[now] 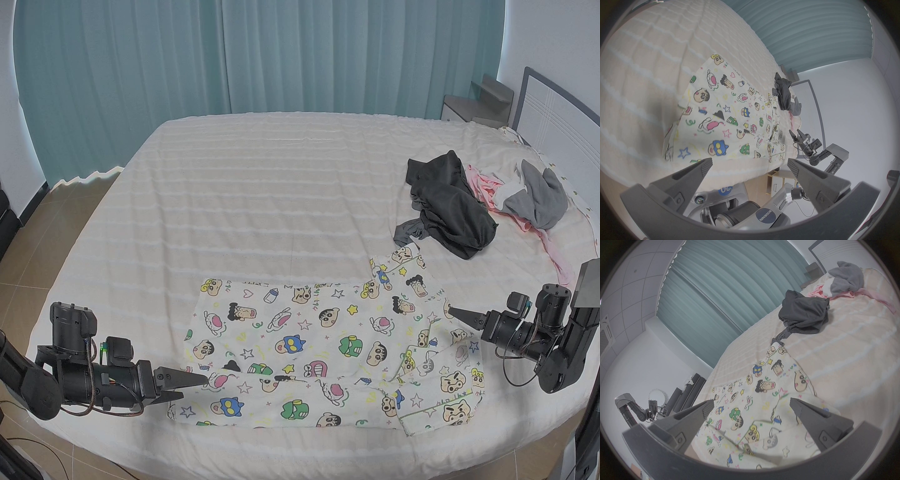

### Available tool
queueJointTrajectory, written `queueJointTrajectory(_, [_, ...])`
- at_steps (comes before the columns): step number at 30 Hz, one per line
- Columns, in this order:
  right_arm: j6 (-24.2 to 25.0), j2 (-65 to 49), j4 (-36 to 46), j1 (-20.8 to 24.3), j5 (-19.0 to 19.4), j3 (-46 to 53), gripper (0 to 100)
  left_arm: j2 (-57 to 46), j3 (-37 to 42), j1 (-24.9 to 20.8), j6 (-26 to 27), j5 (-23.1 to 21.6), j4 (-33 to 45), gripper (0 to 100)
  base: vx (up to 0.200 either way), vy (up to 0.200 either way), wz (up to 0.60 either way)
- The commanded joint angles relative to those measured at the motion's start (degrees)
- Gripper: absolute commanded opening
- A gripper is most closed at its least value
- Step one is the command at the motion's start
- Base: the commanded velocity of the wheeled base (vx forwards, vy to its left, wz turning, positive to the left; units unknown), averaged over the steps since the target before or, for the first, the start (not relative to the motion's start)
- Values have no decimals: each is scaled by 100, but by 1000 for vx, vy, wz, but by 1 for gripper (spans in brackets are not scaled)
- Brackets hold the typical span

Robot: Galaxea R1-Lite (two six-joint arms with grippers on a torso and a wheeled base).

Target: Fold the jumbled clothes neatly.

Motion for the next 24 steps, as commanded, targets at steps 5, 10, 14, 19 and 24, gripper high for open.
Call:
queueJointTrajectory(5, [9, -49, -78, 75, -4, 25, 100, 22, 8, 14, 3, 4, -93, 100, 120, 0, 0])
queueJointTrajectory(10, [9, -40, -78, 84, -4, 34, 100, 13, -27, 58, 12, 74, -330, 100, 0, 0, 0])
queueJointTrajectory(14, [9, -22, -78, 102, -4, 43, 100, 497, -511, 23, 56, 760, -752, 100, 0, 0, 0])
queueJointTrajectory(19, [9, -58, -87, 154, -4, 78, 100, 1718, -1873, 14, 65, 2395, -1069, 100, 0, 0, 0])
queueJointTrajectory(24, [9, -49, -78, 216, -22, 113, 100, 2650, -2928, 49, 697, 2509, -656, 100, 0, 0, 0])
